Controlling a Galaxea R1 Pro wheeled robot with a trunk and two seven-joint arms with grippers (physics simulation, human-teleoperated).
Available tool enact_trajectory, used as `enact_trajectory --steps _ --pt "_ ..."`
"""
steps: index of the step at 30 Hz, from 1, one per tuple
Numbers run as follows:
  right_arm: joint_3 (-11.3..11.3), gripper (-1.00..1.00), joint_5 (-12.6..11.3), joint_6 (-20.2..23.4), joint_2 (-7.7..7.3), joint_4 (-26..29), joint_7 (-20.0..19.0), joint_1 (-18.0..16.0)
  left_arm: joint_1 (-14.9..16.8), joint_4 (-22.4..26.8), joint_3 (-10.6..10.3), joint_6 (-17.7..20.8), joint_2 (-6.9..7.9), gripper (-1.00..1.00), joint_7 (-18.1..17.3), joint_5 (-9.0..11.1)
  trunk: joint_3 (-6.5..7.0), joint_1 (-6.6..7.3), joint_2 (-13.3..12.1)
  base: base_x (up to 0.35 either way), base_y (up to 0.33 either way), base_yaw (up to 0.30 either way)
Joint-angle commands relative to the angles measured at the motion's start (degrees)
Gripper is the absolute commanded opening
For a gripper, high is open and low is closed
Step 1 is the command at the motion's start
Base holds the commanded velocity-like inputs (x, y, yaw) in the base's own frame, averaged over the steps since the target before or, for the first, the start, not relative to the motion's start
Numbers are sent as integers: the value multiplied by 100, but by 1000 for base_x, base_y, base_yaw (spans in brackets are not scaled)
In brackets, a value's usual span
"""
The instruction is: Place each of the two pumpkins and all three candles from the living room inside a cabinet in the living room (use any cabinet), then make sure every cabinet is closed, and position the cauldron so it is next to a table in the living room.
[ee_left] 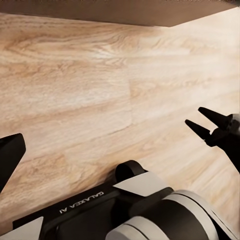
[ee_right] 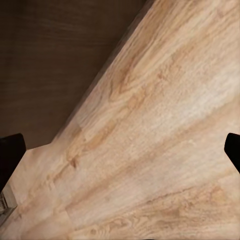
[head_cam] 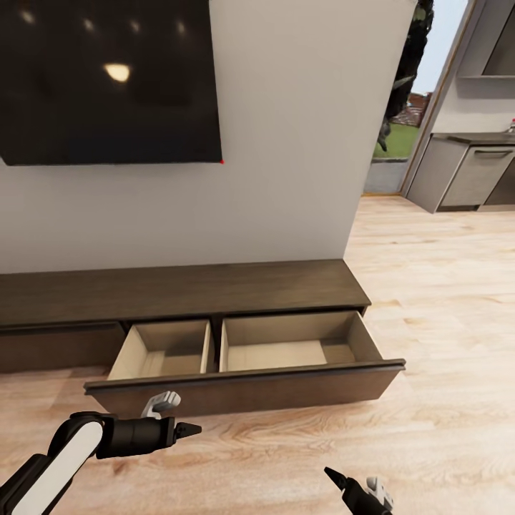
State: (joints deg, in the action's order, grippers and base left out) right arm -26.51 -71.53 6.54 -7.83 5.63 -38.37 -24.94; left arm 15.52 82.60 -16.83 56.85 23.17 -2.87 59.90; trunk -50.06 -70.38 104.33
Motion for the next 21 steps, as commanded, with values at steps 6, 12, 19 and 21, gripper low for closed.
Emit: enact_trajectory --steps 6,12,19,21 --pt "-26 100 -53 31 -2 0 -15 -2 14 -35 -5 11 3 100 -30 -24 104 133 -240 0 0 0" --pt "-30 100 -49 -227 11 0 -16 -2 21 -50 3 11 11 100 6 -21 212 265 -481 0 0 0" --pt "-28 100 -59 -336 9 -11 -6 -2 22 -22 5 11 0 100 477 -15 337 419 -761 0 0 155" --pt "-29 100 -64 -341 7 -12 -3 -2 22 -19 5 11 -3 100 531 -16 373 462 -842 0 0 271"
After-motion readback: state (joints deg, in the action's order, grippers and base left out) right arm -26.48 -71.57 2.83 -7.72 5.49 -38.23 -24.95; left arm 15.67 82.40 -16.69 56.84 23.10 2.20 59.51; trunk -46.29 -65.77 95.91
